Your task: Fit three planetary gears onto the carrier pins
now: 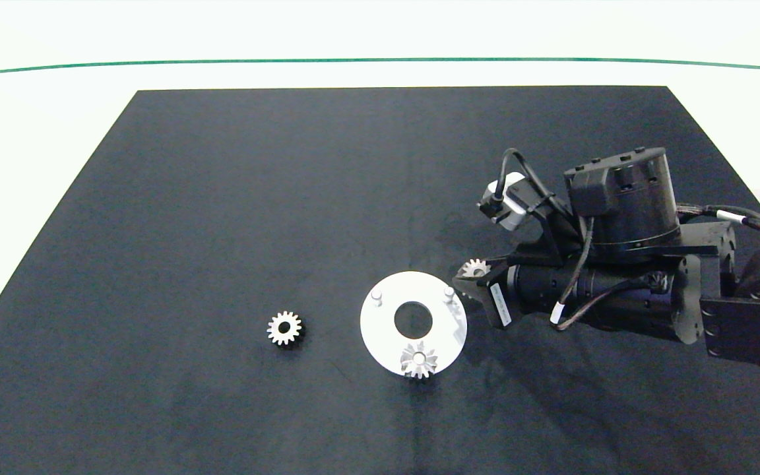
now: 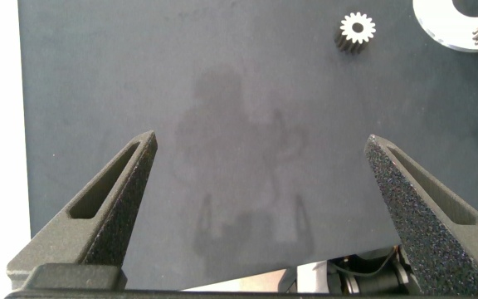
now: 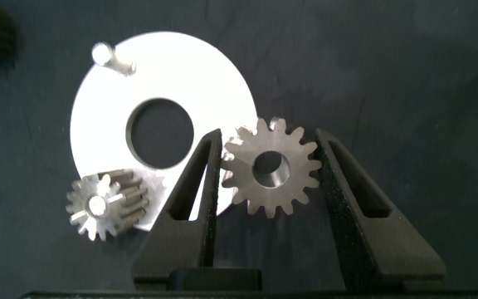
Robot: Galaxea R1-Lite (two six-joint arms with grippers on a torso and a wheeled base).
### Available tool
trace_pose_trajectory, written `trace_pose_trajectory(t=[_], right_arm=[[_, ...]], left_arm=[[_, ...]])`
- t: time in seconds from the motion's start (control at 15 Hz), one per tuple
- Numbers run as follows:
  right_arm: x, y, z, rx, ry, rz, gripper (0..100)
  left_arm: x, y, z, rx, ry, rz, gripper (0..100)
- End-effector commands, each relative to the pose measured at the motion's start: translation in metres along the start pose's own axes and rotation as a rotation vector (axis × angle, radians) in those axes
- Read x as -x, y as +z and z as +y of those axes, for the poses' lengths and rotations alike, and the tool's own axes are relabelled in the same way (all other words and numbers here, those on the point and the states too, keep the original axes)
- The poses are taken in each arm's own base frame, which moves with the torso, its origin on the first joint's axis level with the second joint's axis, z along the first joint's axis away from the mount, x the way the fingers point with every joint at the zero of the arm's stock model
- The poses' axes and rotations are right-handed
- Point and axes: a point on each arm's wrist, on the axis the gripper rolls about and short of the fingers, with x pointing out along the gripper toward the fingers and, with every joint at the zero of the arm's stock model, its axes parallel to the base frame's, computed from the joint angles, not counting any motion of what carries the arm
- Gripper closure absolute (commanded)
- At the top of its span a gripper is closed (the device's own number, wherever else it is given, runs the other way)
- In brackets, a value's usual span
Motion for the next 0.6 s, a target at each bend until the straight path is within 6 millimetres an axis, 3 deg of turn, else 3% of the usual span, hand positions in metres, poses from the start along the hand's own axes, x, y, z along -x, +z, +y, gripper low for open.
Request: trace_pose_trajectory(t=[0.07, 0.6], right_arm=[[-0.003, 0.006, 0.010, 0.015, 0.016, -0.012, 84], [-0.022, -0.003, 0.018, 0.031, 0.019, 0.038, 84]], left_arm=[[0.000, 0.000, 0.000, -0.001, 0.001, 0.001, 0], [0.000, 0.000, 0.000, 0.000, -0.002, 0.001, 0]])
